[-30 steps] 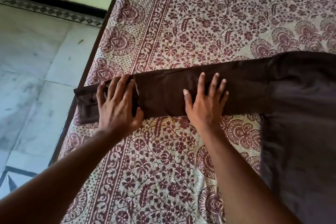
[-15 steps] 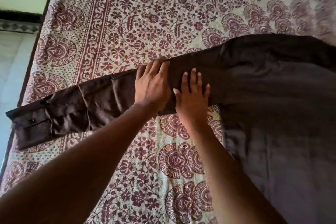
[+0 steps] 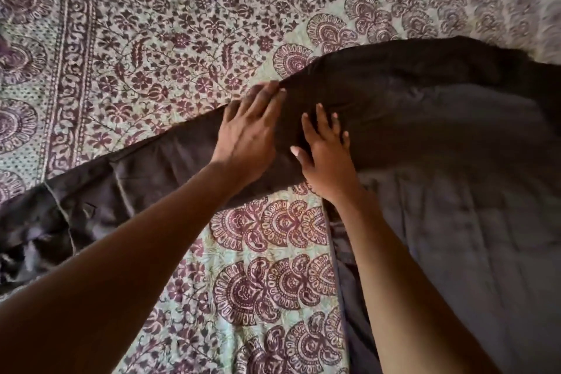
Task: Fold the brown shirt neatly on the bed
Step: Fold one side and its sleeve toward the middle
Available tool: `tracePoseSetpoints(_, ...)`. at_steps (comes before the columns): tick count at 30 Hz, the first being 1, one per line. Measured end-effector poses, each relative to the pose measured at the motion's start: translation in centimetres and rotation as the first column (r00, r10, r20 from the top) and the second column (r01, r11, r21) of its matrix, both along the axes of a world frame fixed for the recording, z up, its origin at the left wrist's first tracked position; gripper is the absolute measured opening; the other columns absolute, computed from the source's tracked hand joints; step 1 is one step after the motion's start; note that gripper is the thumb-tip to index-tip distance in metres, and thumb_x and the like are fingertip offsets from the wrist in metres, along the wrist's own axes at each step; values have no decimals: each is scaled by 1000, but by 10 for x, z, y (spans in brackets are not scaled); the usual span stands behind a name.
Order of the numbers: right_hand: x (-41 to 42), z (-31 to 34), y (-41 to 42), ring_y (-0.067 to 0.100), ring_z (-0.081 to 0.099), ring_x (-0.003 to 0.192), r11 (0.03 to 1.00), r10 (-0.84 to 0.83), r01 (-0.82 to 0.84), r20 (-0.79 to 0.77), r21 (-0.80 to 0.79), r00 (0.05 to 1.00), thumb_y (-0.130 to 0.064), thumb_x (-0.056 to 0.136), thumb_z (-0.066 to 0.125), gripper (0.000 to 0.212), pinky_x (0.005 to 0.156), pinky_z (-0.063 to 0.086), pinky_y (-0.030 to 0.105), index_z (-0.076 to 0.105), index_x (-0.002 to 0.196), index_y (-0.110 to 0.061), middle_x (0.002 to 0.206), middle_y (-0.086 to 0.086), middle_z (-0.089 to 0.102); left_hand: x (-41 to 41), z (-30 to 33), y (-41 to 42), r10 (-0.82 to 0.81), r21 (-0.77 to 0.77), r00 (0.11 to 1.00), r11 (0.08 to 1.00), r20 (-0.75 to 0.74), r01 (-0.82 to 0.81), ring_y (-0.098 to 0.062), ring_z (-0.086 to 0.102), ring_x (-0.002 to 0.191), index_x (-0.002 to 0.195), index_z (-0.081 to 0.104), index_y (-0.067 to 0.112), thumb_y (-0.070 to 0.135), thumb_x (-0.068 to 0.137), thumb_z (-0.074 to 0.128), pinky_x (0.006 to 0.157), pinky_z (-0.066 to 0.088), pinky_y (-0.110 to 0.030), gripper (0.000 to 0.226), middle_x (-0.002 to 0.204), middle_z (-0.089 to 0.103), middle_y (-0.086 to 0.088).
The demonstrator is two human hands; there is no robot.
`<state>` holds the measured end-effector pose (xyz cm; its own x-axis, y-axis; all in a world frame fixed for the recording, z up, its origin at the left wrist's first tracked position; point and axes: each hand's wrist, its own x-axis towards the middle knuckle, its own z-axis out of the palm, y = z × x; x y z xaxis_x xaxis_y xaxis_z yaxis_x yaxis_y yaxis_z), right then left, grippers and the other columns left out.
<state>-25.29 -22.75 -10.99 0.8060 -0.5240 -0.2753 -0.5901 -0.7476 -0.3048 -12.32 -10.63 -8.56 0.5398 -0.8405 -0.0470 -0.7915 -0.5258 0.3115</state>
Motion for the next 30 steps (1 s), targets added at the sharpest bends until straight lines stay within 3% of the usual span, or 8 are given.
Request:
tracePoseSetpoints(2,-21,2,3,34,10,159,991,-92,100,80,-94,993,-43,106,39,63,125,16,61,31,161,-14,173,12,12,-1,-2,-29,-143,-56,984,989,-106,138,-18,20,157,163,23,26,27,103,45,123,22,-44,64,171,20,6)
tracePoseSetpoints(5,-63,-2,24,36,13,159,949,-256,263,61,-173,965,-53,104,32,67,123,17,63,33,160,-17,172,13,14,6,-18,-60,-107,39,989,993,-102,112,-13,13,159,164,16,29,49,108,30,127,14,-43,61,172,14,9)
tracePoseSetpoints(10,-113,-13,53,26,5,161,996,35,-24,115,-90,993,-50,108,32,63,125,14,62,26,163,-20,174,3,9,12,-22,-82,-16,124,999,992,49,10,-24,13,159,162,24,21,37,103,39,126,7,-55,62,172,15,1)
tracePoseSetpoints(13,-126,-4,37,30,16,159,980,-135,167,255,-107,958,-48,108,34,60,125,16,62,38,159,-18,170,8,25,-8,-13,-92,-77,-2,995,997,70,77,-32,28,153,154,40,10,29,95,46,122,23,-55,62,165,33,-10)
tracePoseSetpoints(16,-132,-2,24,34,18,158,914,-321,352,168,-203,932,-50,106,38,61,123,15,66,39,158,-19,170,11,25,-27,-24,-92,-211,13,976,977,52,211,-29,21,156,158,32,17,53,100,38,122,22,-53,69,170,21,-2)
tracePoseSetpoints(20,-155,-11,55,34,4,160,946,-207,192,-31,-260,978,-61,105,28,68,123,5,68,20,165,-28,174,9,5,-29,-43,-91,-210,126,973,972,94,198,-23,8,160,164,11,27,68,99,17,126,13,-53,77,173,7,6)
tracePoseSetpoints(26,-233,2,103,29,5,161,990,40,-42,-18,-138,999,-57,104,37,67,120,21,70,21,164,-31,175,3,1,-49,-23,-97,-155,141,987,979,42,148,-26,7,160,164,14,18,58,105,23,127,11,-55,72,173,8,-3)
tracePoseSetpoints(30,-260,0,80,32,6,161,925,-286,278,7,-258,958,-55,104,36,66,123,5,64,26,163,-27,174,8,9,-113,-17,-75,-359,91,928,932,102,351,-27,19,158,161,27,15,65,101,21,125,20,-52,78,171,18,-6)
